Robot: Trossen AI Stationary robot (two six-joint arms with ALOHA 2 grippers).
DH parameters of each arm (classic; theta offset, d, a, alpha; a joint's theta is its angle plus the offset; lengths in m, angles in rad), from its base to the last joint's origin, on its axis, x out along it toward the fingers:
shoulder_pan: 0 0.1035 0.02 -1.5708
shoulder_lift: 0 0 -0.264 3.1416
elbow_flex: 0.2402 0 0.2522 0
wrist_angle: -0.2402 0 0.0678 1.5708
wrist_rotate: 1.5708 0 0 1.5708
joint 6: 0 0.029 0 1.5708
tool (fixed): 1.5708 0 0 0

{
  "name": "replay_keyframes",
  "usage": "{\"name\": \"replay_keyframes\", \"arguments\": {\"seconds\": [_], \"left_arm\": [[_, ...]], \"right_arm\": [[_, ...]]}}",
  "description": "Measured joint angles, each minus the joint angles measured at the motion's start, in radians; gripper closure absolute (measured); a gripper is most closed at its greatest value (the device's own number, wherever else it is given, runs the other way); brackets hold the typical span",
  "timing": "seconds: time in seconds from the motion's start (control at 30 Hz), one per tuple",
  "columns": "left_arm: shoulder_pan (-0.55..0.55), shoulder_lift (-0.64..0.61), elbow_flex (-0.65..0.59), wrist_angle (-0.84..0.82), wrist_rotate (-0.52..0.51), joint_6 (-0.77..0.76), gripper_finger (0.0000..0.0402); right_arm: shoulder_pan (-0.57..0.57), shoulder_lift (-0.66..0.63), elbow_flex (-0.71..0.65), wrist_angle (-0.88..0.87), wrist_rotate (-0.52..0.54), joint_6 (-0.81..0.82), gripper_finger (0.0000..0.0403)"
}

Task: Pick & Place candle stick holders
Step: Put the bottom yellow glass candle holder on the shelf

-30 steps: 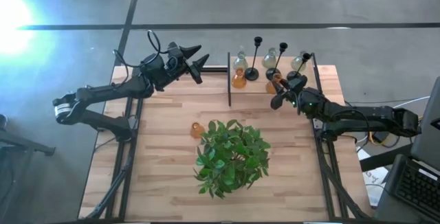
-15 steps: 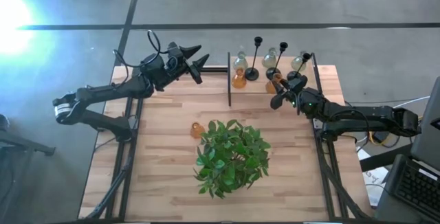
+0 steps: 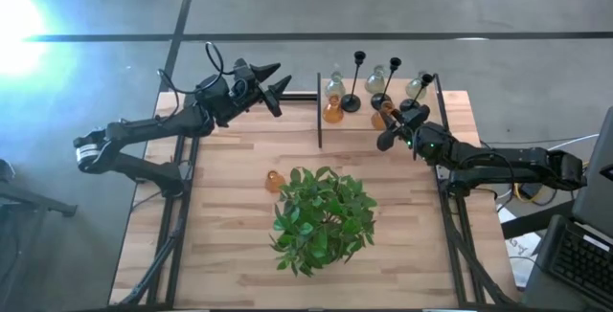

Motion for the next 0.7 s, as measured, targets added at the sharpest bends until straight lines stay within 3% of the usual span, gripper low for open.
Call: {"name": "replay_keyframes", "arguments": {"seconds": [0.7], "left_arm": [[0.0, 0.0, 0.0, 0.0, 0.0, 0.0, 0.0154]], "right_arm": [[0.0, 0.0, 0.0, -0.001, -0.001, 0.0, 0.0294]]}}
